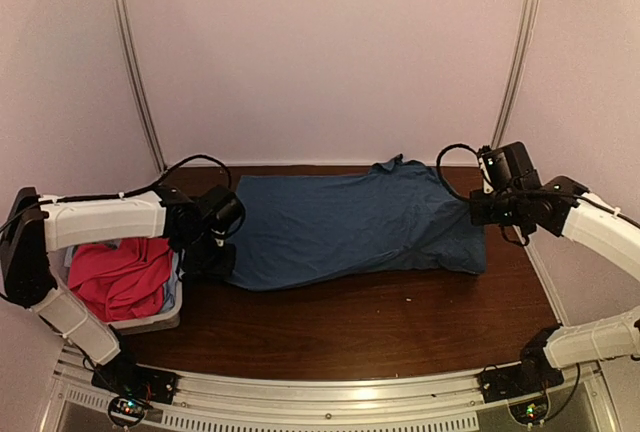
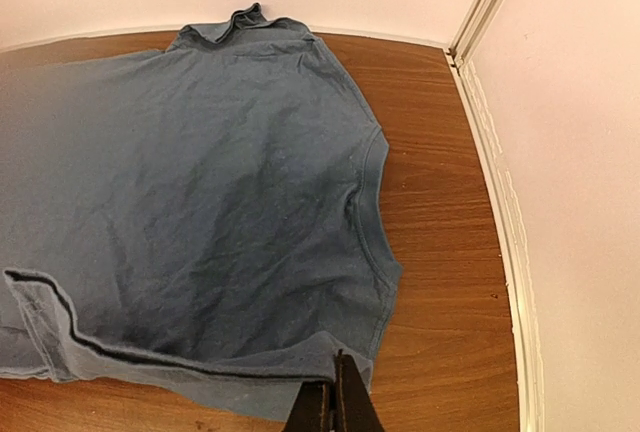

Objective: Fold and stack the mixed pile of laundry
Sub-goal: Fold the flattened T-shirt at the center of the board.

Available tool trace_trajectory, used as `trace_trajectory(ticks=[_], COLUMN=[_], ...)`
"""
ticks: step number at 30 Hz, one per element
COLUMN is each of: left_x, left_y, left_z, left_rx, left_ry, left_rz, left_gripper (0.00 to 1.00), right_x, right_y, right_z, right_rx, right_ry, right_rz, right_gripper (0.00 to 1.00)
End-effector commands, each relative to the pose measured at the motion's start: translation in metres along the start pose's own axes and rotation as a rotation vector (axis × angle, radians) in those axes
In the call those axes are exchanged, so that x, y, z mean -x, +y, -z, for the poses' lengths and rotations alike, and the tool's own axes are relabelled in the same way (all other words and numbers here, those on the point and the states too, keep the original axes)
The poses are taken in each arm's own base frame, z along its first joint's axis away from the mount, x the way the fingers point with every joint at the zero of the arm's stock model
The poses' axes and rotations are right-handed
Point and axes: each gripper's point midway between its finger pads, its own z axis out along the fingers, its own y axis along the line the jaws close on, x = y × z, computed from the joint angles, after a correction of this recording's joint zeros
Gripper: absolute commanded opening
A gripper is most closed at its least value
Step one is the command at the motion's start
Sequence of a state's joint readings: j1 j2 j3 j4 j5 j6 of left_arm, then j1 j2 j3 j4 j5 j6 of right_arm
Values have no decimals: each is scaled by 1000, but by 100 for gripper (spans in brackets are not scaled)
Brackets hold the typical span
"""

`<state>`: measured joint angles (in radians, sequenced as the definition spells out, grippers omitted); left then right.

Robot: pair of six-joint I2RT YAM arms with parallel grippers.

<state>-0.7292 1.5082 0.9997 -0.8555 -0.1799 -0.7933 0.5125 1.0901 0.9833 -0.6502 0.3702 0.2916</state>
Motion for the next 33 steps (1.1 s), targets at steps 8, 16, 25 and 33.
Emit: trace_trajectory(ticks=[8,16,25,33], left_x=[67,99,117,124], left_y=[4,8,11,15], left_z=[2,-11,-33,-45], left_rx=[18,16,33,51], left_ry=[-91,-103,-81,-85], left_rz=[-9,2,14,12], left_gripper=[0,0,0,1], right_x=[34,50,44,38], right_y=[-3,9,17,16], right_z=[-36,-71,-119,-151], right_rx=[-9,41,31,12], right_ry=[-59,-60,-7,10], right_rz=[11,27,70,79], right_gripper=[0,0,0,0])
